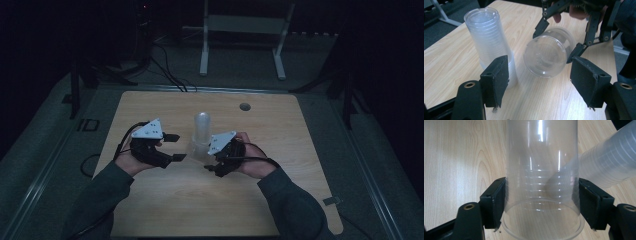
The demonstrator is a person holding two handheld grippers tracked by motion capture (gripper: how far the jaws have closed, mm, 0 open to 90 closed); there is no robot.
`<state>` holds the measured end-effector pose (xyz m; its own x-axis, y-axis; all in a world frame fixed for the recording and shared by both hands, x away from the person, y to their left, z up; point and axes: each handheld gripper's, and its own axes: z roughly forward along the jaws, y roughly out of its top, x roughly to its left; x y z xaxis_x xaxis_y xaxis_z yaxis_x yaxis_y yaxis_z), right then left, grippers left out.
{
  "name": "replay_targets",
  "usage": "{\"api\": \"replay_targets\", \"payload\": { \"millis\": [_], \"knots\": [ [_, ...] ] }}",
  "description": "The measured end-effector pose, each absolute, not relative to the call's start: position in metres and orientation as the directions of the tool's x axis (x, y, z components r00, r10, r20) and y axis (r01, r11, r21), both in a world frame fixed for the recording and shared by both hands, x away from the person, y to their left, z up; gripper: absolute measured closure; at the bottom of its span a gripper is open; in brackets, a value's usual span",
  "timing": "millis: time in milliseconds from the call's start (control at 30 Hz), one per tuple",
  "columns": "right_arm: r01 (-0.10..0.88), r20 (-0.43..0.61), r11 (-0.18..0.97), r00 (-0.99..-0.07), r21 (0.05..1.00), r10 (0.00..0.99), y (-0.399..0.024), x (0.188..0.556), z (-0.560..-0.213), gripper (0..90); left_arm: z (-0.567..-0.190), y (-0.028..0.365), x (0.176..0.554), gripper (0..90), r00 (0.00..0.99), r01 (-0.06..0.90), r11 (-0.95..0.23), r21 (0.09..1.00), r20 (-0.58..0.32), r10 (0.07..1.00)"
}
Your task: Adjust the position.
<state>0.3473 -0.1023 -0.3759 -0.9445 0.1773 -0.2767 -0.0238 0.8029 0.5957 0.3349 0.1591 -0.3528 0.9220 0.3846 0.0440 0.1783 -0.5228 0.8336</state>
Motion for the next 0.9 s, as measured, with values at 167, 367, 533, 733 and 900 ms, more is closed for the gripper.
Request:
{"api": "replay_targets", "payload": {
  "millis": [167, 367, 533, 733, 900],
  "knots": [
    [-0.032, -0.286, 0.816, -0.944, 0.577, 0.165, -0.101, 0.347, -0.376, 29.1, -0.352, 0.154, 0.334, 31.1, 0.926, 0.164, -0.559, 0.813, 0.068, 0.37],
    [-0.037, -0.293, 0.829, -0.943, 0.558, 0.155, -0.101, 0.346, -0.377, 29.1, -0.352, 0.149, 0.332, 31.2, 0.928, 0.149, -0.593, 0.792, 0.095, 0.359],
    [-0.044, -0.302, 0.843, -0.942, 0.537, 0.144, -0.099, 0.346, -0.377, 29.1, -0.352, 0.145, 0.33, 31.1, 0.927, 0.137, -0.625, 0.769, 0.123, 0.354],
    [-0.051, -0.299, 0.861, -0.946, 0.506, 0.12, -0.097, 0.347, -0.377, 29.1, -0.353, 0.143, 0.33, 31.0, 0.925, 0.129, -0.653, 0.746, 0.146, 0.35],
    [-0.047, -0.28, 0.869, -0.954, 0.492, 0.107, -0.096, 0.35, -0.38, 29.1, -0.355, 0.14, 0.329, 30.9, 0.922, 0.124, -0.678, 0.725, 0.168, 0.349]
  ]
}}
